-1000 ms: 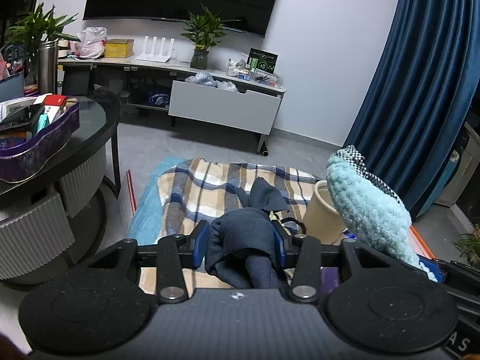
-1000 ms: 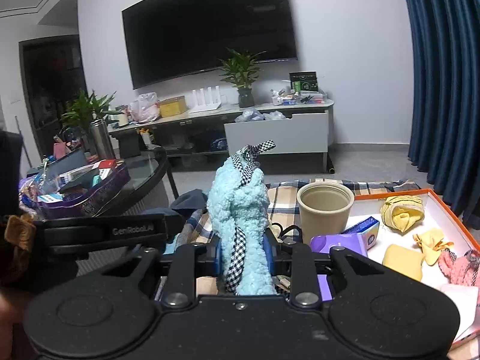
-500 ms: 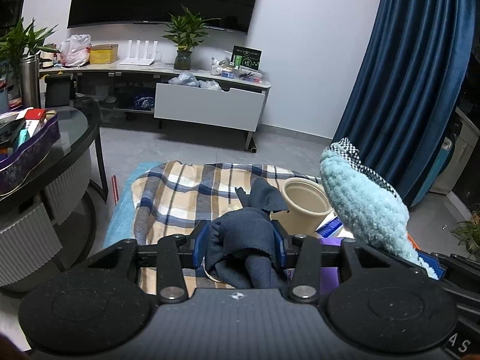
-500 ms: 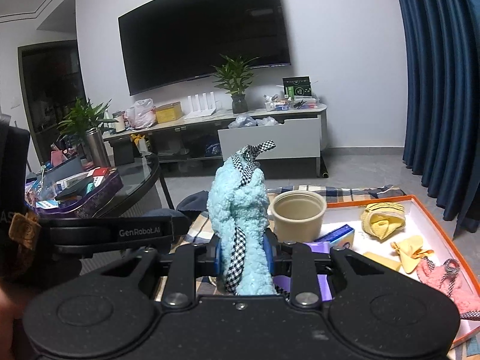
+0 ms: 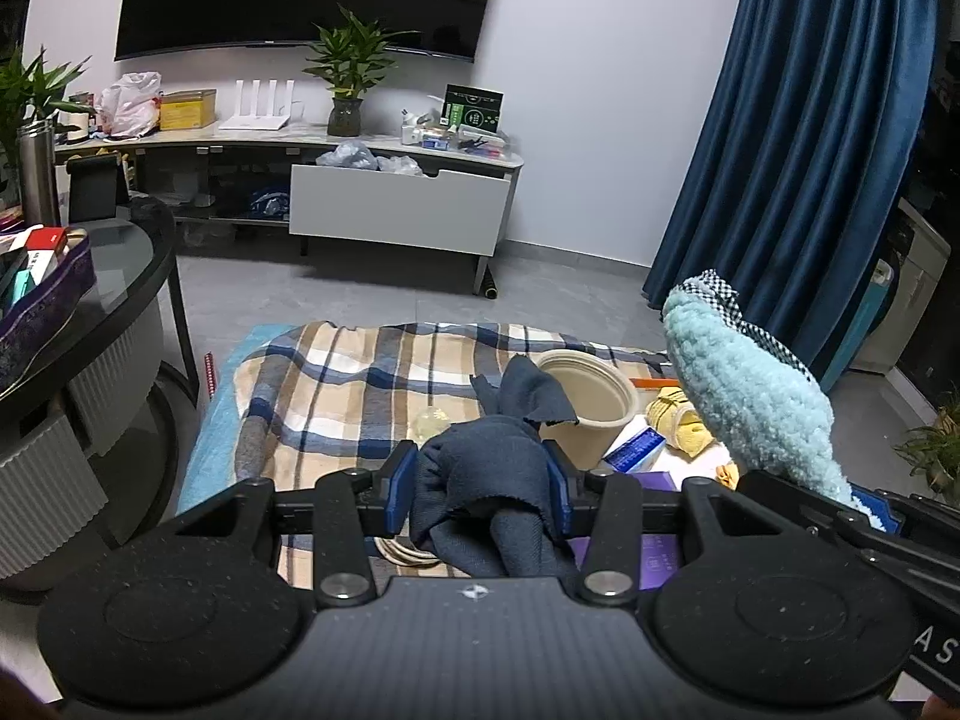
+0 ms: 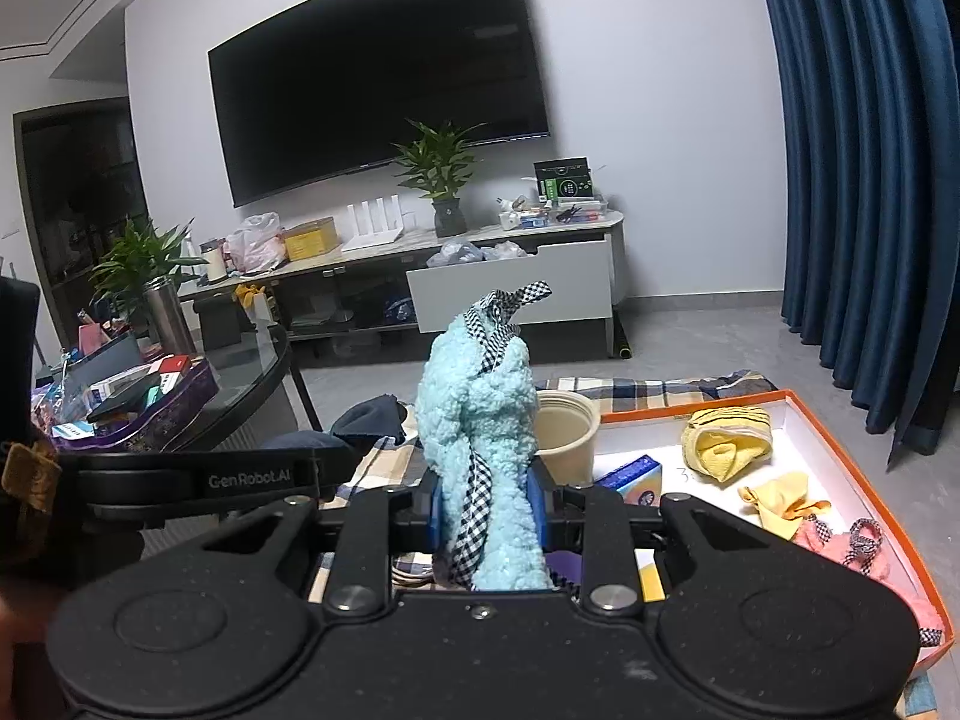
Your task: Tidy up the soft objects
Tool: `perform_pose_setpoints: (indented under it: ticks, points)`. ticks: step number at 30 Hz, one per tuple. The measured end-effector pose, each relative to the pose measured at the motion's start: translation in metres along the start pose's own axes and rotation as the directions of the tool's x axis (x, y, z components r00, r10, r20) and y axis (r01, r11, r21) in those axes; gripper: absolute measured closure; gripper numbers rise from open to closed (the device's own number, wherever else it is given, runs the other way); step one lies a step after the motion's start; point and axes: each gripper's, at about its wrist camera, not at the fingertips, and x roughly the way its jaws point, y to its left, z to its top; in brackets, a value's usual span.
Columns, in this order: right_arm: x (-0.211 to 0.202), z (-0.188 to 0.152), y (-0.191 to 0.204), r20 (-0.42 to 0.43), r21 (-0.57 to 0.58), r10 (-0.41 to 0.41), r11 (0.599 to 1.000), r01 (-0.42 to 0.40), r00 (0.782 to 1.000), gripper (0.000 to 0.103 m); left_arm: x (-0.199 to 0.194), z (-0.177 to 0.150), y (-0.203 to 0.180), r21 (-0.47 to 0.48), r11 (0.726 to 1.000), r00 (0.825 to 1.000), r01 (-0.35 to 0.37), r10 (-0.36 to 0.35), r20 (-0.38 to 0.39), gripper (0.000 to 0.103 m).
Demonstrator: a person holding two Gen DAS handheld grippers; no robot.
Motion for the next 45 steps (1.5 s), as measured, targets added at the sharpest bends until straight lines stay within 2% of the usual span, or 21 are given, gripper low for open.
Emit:
perform_pose_setpoints:
  ticks: [45]
  points:
    - [-0.006,0.006,-0.062,0.009,0.086,-0.114,0.99,0.113,0.993,0.07,0.03,0.005,-0.061,0.072,0.991,0.993,0.115,-0.113,-0.033,0.059]
